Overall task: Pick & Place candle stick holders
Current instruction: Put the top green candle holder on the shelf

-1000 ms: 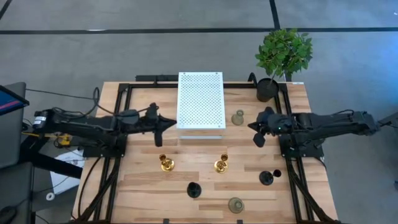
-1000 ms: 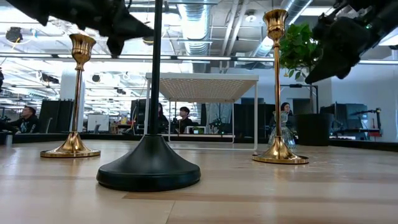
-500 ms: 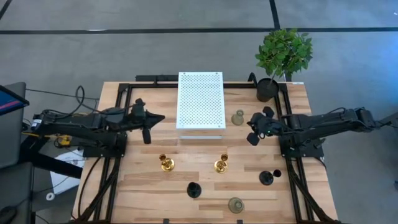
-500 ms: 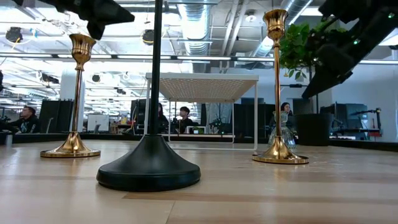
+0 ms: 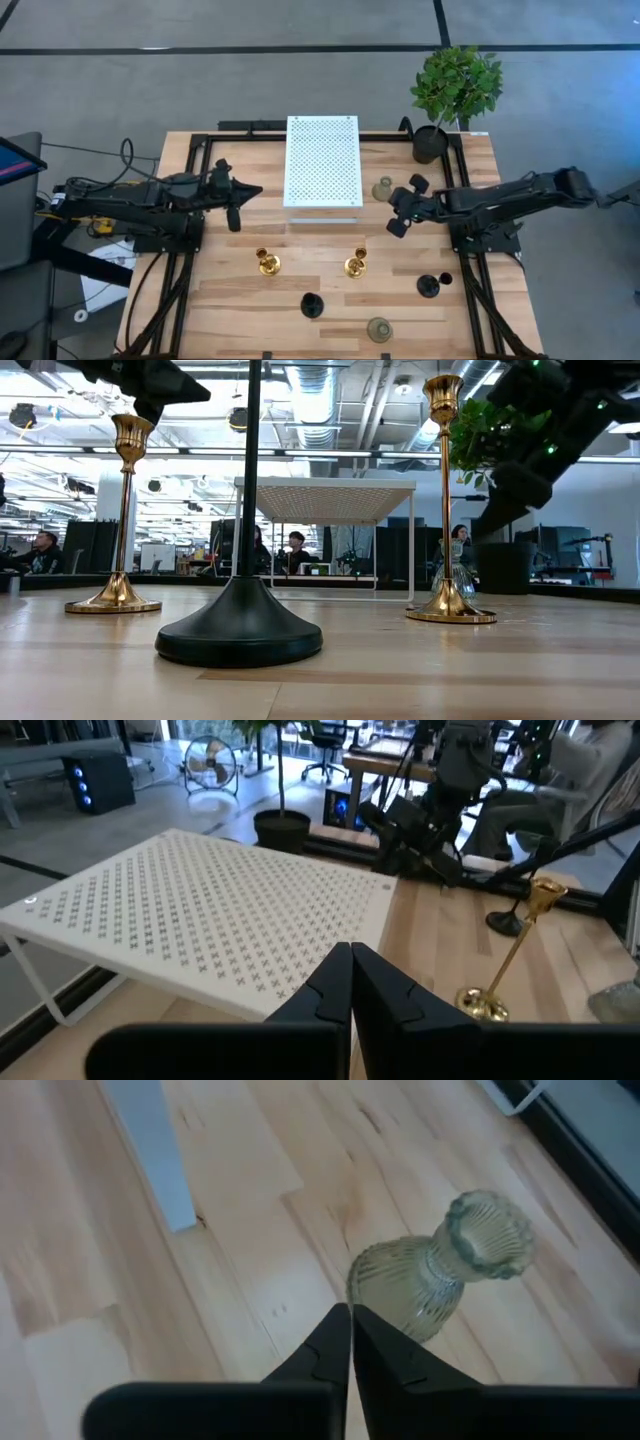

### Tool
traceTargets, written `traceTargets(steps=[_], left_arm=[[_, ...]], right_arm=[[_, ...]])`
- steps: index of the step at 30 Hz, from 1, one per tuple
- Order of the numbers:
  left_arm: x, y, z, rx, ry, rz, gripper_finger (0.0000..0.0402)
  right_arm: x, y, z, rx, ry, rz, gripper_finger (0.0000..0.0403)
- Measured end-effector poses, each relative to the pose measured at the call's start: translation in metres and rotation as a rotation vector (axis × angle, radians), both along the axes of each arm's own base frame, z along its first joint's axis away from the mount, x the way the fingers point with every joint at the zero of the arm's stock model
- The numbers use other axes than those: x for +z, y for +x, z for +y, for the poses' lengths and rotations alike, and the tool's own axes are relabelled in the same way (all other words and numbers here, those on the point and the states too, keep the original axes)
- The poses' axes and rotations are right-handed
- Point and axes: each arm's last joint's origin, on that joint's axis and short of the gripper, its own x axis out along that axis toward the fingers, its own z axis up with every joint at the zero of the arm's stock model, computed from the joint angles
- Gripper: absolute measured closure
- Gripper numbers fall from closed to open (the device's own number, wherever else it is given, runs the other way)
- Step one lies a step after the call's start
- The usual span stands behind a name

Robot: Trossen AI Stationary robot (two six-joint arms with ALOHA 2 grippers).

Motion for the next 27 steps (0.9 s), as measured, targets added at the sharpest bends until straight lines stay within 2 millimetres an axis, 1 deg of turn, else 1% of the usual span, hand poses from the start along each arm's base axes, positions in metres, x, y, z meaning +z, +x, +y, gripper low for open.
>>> traceTargets(steps=[2,5,13,16,20,23,25,27], left_arm=[[0.0,0.0,0.0,0.0,0.0,-0.002,0.0397],[0.0,0.0,0.0,0.0,0.0,-0.002,0.0397],[0.0,0.0,0.0,0.0,0.0,-0.002,0.0396],[0.0,0.0,0.0,0.0,0.0,-0.002,0.0396],[0.0,0.0,0.0,0.0,0.0,-0.003,0.0396],[0.0,0.0,0.0,0.0,0.0,-0.002,0.0396],[0.0,0.0,0.0,0.0,0.0,-0.002,0.0396],[0.0,0.0,0.0,0.0,0.0,-0.002,0.0396]], right_arm=[[-0.003,0.002,0.0,0.0,-0.001,0.019,0.0369],[-0.007,0.003,0.0,-0.009,-0.014,0.035,0.0327],[-0.005,0.005,-0.005,-0.11,-0.156,0.016,0.0185],[-0.005,0.004,-0.011,-0.166,-0.146,0.0,0.0145],[-0.006,0.004,-0.022,-0.241,-0.098,-0.02,0.012],[-0.009,0.009,-0.031,-0.241,-0.025,-0.045,0.0116],[-0.011,0.013,-0.036,-0.206,0.028,-0.057,0.0116],[-0.013,0.017,-0.041,-0.21,0.045,-0.074,0.0116]])
